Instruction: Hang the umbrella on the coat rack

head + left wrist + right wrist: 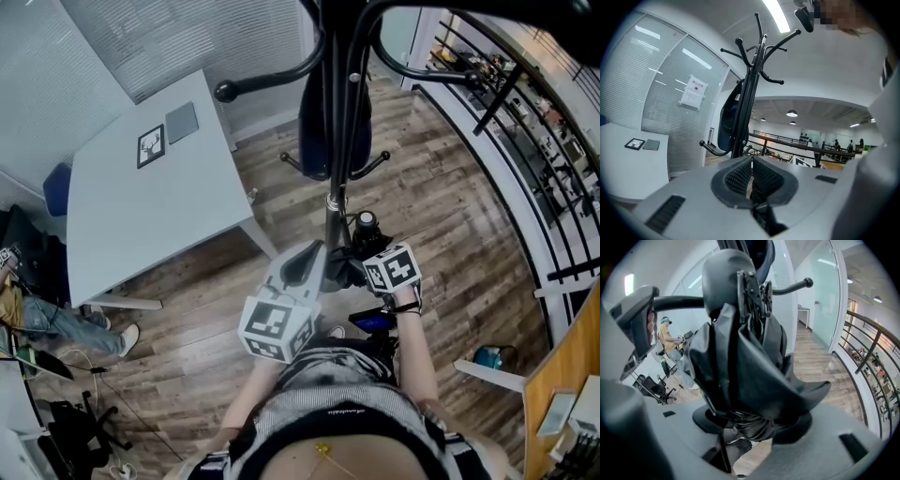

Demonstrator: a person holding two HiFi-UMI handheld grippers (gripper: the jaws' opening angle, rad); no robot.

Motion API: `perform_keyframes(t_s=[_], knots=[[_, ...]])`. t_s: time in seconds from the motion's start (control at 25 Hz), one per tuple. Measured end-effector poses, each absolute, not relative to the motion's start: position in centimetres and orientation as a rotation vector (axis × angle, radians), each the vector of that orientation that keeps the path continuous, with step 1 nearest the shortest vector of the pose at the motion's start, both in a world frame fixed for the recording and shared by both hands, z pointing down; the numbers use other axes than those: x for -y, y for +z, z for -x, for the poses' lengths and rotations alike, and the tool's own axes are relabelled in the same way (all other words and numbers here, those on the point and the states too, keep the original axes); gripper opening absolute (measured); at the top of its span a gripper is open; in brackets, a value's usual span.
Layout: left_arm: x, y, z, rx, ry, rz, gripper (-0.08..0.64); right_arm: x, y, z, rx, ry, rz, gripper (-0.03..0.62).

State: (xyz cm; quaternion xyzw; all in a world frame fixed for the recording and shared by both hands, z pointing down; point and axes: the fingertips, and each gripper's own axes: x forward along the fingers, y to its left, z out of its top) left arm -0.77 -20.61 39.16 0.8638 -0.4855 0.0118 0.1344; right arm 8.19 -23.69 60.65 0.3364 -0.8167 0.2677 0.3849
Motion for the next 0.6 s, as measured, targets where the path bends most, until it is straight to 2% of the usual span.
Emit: perform_keyframes(t_s=[0.6], knots=[[21.5, 39.3, 1.1, 1.406, 0.045, -2.502, 0.011, 24.2, 63.0, -8.4, 2.033, 0.722, -0.835, 0.250]])
